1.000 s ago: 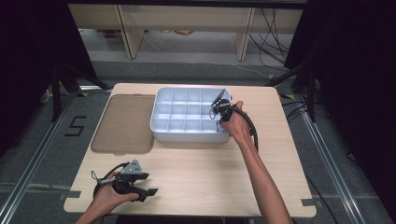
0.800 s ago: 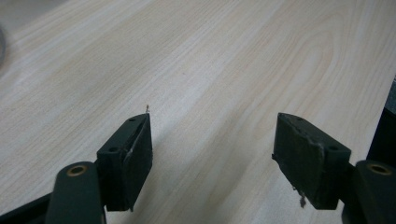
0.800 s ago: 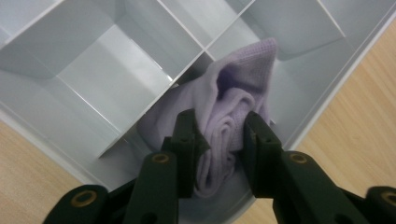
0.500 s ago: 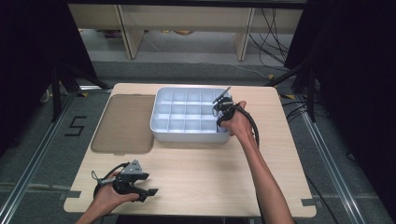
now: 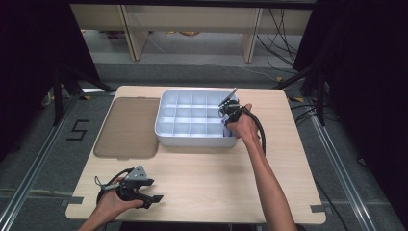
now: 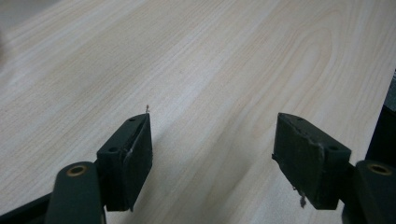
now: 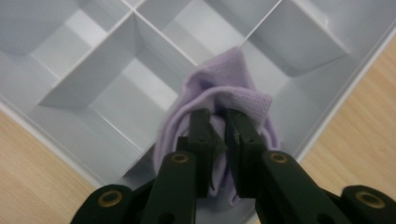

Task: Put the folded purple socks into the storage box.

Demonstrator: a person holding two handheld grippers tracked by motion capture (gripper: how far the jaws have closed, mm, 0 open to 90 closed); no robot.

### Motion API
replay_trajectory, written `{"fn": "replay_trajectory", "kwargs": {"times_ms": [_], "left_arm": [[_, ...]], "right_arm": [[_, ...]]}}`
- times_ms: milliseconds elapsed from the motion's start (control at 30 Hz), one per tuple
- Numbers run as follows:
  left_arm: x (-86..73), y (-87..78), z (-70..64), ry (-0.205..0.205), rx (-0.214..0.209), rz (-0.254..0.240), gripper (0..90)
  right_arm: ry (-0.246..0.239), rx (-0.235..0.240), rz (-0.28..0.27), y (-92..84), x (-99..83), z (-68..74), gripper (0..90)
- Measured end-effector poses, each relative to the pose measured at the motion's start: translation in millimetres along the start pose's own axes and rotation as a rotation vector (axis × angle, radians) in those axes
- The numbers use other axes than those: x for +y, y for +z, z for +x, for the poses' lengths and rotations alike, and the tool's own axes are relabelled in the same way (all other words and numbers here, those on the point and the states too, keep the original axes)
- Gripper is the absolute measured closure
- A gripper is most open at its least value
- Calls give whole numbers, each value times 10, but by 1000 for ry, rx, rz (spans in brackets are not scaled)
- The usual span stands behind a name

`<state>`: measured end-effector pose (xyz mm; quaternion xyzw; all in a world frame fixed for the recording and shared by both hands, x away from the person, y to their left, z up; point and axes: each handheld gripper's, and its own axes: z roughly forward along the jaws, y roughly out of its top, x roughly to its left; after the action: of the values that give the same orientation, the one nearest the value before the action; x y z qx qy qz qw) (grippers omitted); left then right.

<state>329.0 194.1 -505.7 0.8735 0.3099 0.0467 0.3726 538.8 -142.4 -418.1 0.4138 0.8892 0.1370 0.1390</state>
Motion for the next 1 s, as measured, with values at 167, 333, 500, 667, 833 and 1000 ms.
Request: {"fn": "replay_trajectory", "kwargs": {"times_ms": [167,333,500,667,833,1000], "left_arm": [[1,5,-11,-1,-6,-1,281],[-3,6,-18,-14,-7,-2,281],[0,3,-9,-1,-6,0,281],[3,-8,5,10,-2,6,281],[2,5,-13,-5,-5,-3,281],[1,9,-11,-6,-5,-2,281]], "right_arm": [[-18,-3,49,170,-29,1,830],[-24,-12,98,286,-53,13,833],[-27,-16,104,297,-44,5,829],[-7,-1,63,208,-63,-30,790],[5,16,6,-2,-82,-63,731],[47,15,-75,-206,-65,-81,679]]}}
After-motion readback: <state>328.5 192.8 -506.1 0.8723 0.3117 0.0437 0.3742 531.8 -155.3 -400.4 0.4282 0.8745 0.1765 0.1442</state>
